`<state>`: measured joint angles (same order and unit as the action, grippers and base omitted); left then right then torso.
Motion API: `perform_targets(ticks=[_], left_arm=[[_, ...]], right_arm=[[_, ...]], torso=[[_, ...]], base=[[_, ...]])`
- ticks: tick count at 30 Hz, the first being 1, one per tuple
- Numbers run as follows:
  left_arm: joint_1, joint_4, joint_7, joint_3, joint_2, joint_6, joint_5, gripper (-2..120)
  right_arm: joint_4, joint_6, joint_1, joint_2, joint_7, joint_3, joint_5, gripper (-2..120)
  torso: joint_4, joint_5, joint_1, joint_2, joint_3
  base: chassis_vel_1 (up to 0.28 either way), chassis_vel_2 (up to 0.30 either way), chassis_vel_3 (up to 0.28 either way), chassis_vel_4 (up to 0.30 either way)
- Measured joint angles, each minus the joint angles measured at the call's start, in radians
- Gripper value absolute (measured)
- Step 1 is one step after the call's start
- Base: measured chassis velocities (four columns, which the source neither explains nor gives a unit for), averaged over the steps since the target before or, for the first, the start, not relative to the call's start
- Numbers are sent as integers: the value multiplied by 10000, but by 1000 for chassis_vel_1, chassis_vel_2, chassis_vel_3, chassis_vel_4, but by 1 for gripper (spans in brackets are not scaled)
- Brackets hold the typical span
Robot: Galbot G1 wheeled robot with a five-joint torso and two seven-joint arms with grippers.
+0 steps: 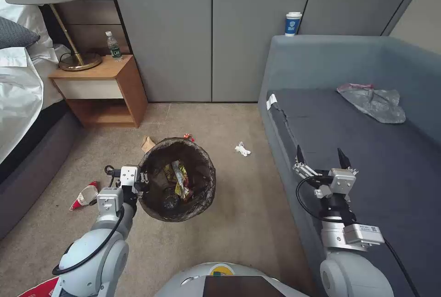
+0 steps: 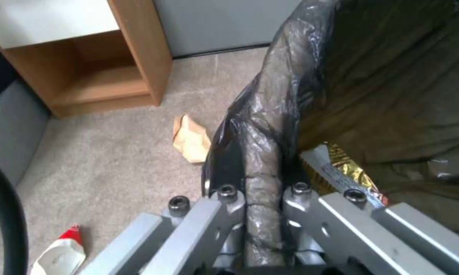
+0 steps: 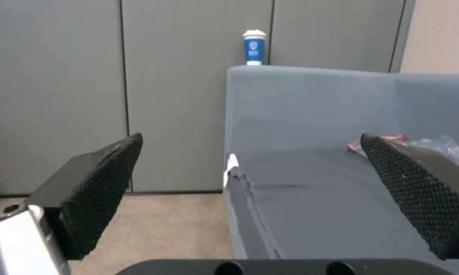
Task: Pick up the trash bin, then pick up the garbage from the floor and place it into the trash bin.
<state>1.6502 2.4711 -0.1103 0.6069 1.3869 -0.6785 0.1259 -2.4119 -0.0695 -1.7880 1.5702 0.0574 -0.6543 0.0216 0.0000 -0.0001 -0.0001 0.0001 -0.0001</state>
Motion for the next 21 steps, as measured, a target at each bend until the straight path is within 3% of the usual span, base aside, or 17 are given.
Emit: perform_targets(ticks=[21], left_arm=[[56,10,24,-26,29,3,-78,2]], right_arm=[[107,175,-26,-98,73,296,97,100]], torso=[[0,1,0,-1,1]], base=[[-57,57,56,-55]])
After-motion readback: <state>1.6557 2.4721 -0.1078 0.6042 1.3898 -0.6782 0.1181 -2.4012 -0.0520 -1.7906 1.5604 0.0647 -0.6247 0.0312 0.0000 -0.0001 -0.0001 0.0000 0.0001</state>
